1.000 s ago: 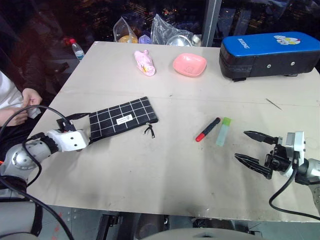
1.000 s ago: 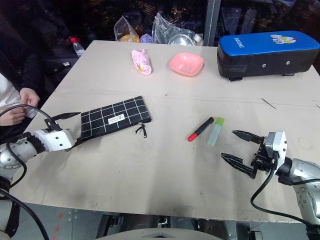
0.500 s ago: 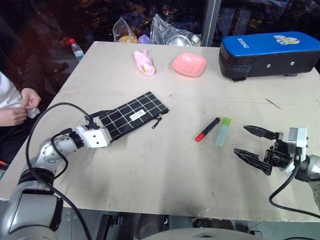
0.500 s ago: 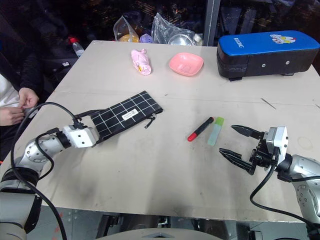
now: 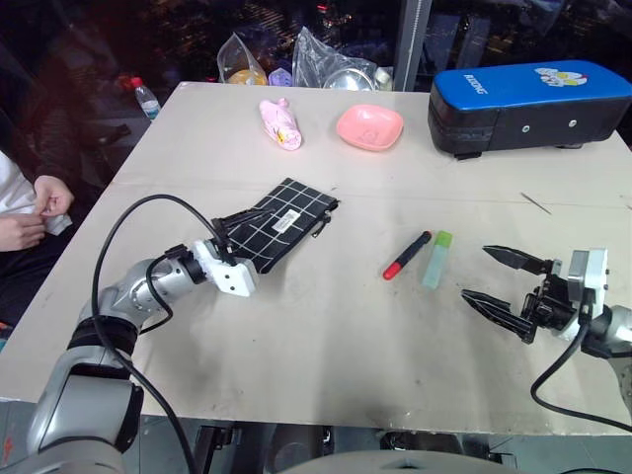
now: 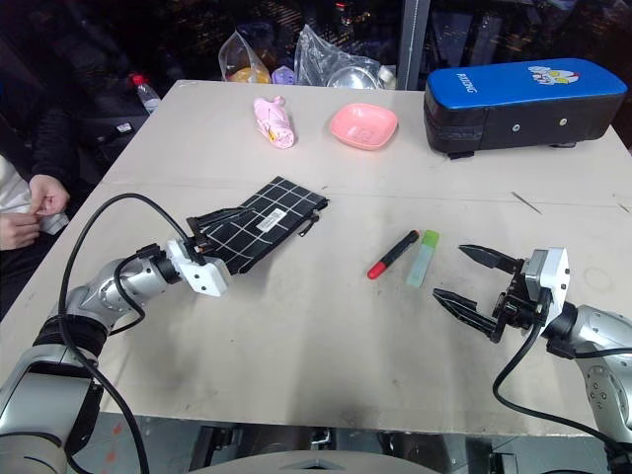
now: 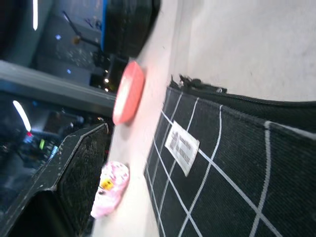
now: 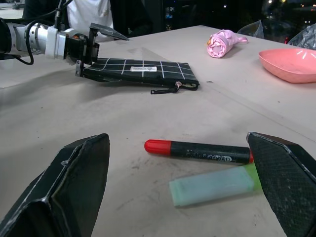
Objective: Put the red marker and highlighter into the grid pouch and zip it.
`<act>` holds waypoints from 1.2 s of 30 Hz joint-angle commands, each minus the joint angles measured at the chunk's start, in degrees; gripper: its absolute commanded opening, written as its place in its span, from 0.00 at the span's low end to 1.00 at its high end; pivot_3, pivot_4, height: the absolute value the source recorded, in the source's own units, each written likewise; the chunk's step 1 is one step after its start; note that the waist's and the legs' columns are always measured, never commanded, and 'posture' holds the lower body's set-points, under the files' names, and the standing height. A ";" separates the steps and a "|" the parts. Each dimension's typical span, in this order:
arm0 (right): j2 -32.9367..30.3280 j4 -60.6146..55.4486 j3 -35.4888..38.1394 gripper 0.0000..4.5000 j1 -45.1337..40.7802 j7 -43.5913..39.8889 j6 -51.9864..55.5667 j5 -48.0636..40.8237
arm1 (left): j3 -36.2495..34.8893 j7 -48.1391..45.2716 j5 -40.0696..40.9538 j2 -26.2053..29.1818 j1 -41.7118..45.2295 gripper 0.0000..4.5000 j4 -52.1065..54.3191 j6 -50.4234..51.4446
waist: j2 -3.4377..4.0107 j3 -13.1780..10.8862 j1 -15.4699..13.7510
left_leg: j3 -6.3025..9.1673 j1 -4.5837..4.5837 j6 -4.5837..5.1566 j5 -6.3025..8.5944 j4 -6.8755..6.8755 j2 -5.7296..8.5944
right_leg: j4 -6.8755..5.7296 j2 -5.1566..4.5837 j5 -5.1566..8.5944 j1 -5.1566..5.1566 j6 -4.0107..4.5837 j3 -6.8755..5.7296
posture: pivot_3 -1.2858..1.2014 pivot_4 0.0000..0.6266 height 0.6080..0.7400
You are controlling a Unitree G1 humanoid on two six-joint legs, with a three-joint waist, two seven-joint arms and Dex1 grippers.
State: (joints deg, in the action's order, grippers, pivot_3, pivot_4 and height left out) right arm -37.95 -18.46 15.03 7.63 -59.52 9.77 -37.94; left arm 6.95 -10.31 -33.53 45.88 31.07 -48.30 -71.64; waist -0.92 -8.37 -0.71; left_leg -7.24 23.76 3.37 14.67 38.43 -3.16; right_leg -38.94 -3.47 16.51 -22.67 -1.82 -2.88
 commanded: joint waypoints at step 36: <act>9.21 -2.17 -13.70 1.00 -30.34 32.54 29.37 9.06 | 5.63 -30.37 51.46 -11.68 -5.01 0.00 37.16 43.39 | 0.03 -0.01 0.83 | -0.03 0.00 -0.09 -0.06 0.34 -0.07 | -0.35 0.21 0.00 -0.04 0.00 0.18 | 0.52 0.24 1.00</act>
State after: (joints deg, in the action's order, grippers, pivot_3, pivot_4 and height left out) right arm -29.06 -22.05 1.18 -19.88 -30.01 34.17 -29.24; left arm 13.94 -39.04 15.83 34.80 26.33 -14.81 -31.08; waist -0.90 -8.39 0.12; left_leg -7.27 23.76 3.28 14.61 38.77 -3.24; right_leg -39.29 -3.24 16.51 -22.70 -1.81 -2.67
